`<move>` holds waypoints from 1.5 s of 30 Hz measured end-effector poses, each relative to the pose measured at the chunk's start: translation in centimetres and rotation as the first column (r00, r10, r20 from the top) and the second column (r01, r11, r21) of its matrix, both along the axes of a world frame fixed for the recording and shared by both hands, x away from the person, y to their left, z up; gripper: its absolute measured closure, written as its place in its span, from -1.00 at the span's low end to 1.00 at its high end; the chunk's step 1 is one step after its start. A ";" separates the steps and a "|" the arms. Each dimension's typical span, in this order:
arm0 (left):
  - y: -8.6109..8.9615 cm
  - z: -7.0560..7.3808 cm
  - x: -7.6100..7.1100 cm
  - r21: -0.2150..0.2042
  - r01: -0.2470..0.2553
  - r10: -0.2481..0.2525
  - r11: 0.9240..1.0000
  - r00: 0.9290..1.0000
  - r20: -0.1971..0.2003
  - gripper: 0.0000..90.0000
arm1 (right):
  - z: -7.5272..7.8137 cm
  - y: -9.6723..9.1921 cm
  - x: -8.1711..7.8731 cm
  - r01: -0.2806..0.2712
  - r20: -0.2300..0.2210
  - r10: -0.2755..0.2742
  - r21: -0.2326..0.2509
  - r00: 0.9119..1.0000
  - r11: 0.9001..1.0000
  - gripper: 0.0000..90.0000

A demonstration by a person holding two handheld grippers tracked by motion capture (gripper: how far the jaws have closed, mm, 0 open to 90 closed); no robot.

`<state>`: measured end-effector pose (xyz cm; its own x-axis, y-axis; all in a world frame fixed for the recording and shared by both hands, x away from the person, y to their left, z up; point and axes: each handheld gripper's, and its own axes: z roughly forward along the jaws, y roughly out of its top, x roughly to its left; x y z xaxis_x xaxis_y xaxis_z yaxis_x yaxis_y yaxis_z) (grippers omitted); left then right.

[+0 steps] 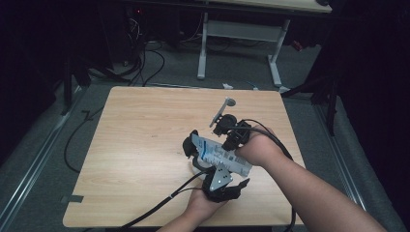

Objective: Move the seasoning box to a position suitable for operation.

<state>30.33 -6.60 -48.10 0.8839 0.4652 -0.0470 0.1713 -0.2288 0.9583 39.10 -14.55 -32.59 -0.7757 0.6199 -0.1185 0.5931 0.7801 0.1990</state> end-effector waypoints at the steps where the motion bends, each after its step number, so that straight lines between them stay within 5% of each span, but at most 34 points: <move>1: 0.0 0.0 0.0 0.000 0.000 0.000 1.000 1.000 0.000 0.03 | 0.0 0.0 0.0 -0.001 0.000 0.001 -0.001 1.000 1.000 1.00; 45: 0.0 0.2 0.0 -0.006 -0.001 0.001 1.000 1.000 0.007 0.04 | 0.2 0.1 0.0 -0.008 0.001 0.008 -0.001 1.000 1.000 1.00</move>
